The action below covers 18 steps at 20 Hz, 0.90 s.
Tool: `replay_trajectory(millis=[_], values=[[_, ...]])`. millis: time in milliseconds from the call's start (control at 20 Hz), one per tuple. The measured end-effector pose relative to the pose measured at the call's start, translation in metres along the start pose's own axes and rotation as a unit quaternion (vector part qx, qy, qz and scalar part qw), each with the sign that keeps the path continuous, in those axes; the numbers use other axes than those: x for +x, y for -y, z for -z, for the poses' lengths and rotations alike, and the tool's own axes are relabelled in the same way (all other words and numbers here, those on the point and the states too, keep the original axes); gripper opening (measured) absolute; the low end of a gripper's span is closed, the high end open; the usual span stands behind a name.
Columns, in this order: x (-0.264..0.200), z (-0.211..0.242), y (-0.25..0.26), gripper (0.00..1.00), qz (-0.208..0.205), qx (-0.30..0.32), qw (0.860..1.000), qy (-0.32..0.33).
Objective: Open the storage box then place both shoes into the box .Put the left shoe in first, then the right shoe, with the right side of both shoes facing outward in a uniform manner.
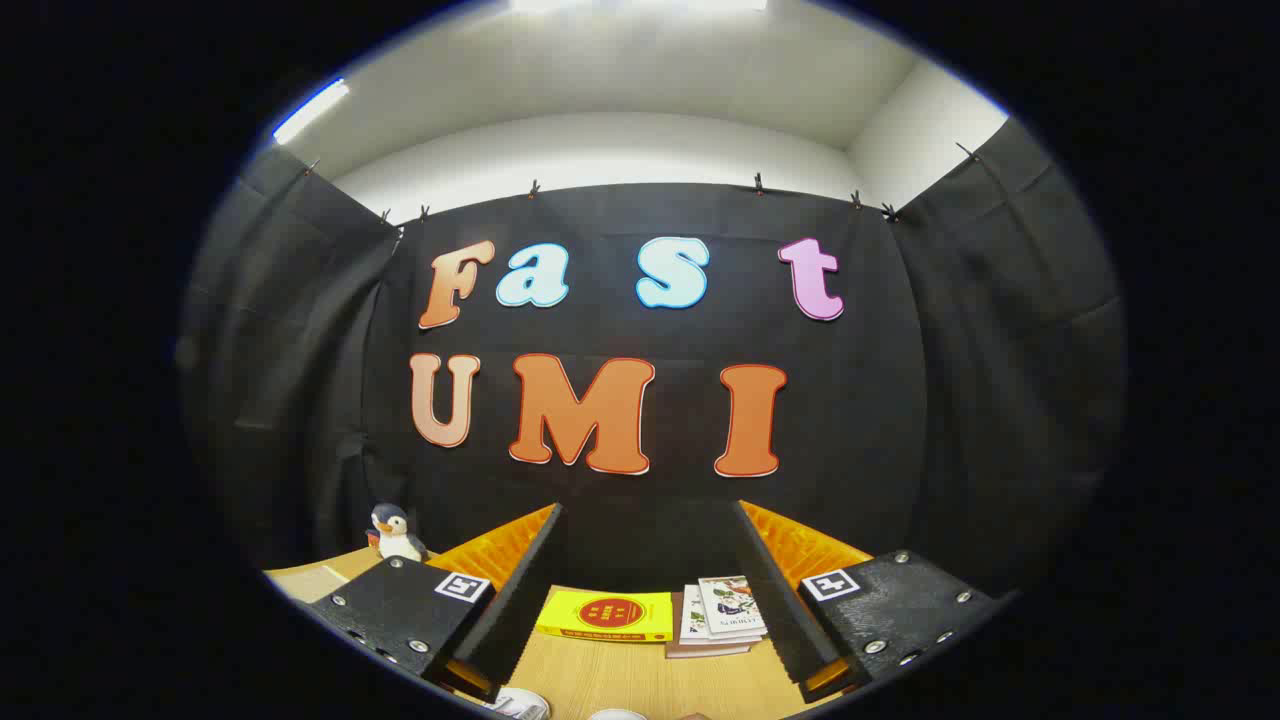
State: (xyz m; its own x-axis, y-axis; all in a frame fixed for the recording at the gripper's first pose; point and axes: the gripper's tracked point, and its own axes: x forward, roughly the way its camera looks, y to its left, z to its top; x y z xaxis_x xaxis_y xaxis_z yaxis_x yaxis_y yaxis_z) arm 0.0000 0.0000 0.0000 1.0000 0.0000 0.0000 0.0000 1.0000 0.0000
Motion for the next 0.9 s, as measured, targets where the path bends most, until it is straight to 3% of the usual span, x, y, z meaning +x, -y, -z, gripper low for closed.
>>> replay_trajectory(millis=[900], values=[[0.007, 0.008, -0.002, 0.98, -0.026, 0.007, 1.000, -0.013]])
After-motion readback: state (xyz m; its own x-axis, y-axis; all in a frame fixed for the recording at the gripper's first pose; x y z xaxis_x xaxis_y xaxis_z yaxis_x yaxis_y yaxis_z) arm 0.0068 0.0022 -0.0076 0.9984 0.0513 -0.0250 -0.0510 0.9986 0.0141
